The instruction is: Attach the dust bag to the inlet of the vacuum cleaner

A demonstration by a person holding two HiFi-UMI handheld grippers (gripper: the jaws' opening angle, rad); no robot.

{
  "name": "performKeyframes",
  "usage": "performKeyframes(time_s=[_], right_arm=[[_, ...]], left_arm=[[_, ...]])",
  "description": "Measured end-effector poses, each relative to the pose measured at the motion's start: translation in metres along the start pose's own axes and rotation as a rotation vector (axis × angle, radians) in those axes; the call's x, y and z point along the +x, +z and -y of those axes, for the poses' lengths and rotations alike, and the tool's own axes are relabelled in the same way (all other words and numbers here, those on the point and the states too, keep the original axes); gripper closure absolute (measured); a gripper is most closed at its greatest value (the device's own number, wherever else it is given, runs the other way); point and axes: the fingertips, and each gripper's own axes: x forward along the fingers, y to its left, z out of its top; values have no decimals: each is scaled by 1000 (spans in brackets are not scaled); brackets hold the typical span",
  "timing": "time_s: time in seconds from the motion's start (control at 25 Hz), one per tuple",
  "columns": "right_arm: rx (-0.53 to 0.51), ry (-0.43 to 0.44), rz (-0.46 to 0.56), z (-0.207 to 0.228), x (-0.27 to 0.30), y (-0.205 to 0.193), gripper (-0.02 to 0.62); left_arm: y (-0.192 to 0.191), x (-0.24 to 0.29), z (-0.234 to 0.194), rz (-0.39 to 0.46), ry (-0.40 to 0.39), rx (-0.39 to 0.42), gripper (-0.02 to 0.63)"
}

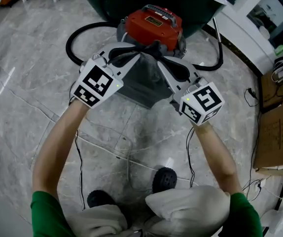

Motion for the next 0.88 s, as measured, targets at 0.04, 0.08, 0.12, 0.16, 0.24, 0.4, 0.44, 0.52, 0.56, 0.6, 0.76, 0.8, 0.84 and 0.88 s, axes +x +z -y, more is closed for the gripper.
performKeyframes(time_s=[0.04, 0.08, 0.12, 0.16, 0.24, 0.4, 0.44, 0.52, 0.56, 0.6, 0.76, 0.8, 0.84, 0.88], right_arm=[[9, -9, 6, 1, 0, 2, 573], [19, -17, 10, 3, 0, 4, 574], [30, -23, 11, 4, 0, 5, 574], [40, -29, 10, 5, 0, 4, 574], [53, -44, 7, 8, 0, 3, 580], [81, -60, 30, 13, 1, 7, 581], [94, -61, 40, 15, 2, 10, 581], [133, -65, 50, 19, 2, 18, 581], [153, -68, 47, 21, 2, 21, 581], [170, -71, 37, 23, 2, 24, 581], [167, -74, -48, 26, 0, 43, 580], [167, -65, -75, 25, -1, 50, 580], [173, -54, -101, 24, -3, 58, 580], [183, -45, -123, 23, -5, 68, 580]], left_arm=[[0, -1, 0, 2, -1, -16, 554], [-1, -1, -1, 5, 1, -39, 554], [-1, -2, -3, 11, 4, -66, 557], [-2, -2, -4, 18, 8, -89, 566], [-3, -2, -6, 30, 15, -116, 578], [-2, -1, -11, 49, 18, -130, 589], [-1, -1, -13, 53, 19, -128, 589], [5, 0, -19, 54, 23, -120, 589], [9, 0, -23, 52, 24, -122, 589], [13, -1, -26, 47, 23, -128, 589], [23, -5, -37, -25, 8, -154, 589], [28, -7, -40, -41, 6, -174, 589], [35, -9, -43, -50, 5, -202, 589], [45, -11, -46, -55, 4, -232, 589]])
